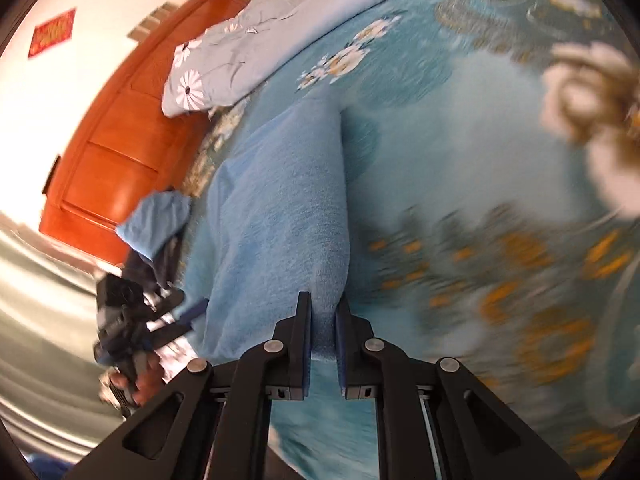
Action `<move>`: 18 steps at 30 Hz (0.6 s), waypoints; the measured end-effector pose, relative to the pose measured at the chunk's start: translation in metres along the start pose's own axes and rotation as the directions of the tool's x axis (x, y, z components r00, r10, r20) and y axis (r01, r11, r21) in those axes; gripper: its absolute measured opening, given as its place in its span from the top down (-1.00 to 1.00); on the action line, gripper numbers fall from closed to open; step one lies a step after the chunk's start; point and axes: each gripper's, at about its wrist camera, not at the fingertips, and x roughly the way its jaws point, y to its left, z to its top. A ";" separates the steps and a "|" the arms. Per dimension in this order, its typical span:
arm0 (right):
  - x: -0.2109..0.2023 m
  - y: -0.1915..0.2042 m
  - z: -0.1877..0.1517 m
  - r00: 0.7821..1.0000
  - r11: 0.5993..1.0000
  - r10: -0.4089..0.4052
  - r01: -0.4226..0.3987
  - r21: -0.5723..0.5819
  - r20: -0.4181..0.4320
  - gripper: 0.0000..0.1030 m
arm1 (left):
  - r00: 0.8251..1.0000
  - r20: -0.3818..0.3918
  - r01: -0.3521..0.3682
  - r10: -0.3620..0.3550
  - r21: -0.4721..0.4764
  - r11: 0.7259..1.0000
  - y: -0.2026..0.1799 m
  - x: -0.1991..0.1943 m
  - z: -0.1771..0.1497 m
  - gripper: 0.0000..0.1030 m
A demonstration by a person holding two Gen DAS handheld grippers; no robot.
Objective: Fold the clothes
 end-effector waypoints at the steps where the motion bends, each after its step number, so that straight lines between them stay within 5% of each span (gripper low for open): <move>1: -0.008 -0.005 0.004 1.000 1.000 -0.012 0.012 -0.012 -0.006 0.80 | 1.000 -0.010 -0.006 0.006 0.005 1.000 -0.003 0.005 0.002 -0.19; 12: -0.018 -0.043 0.013 0.996 0.995 -0.087 0.087 0.058 0.003 0.72 | 0.995 0.051 -0.096 0.087 0.235 0.967 -0.072 0.052 0.058 -0.51; 18: -0.045 -0.052 -0.010 0.977 0.982 -0.141 0.117 0.147 0.161 0.67 | 0.988 -0.041 -0.127 0.147 0.313 0.941 -0.087 0.097 0.091 -0.54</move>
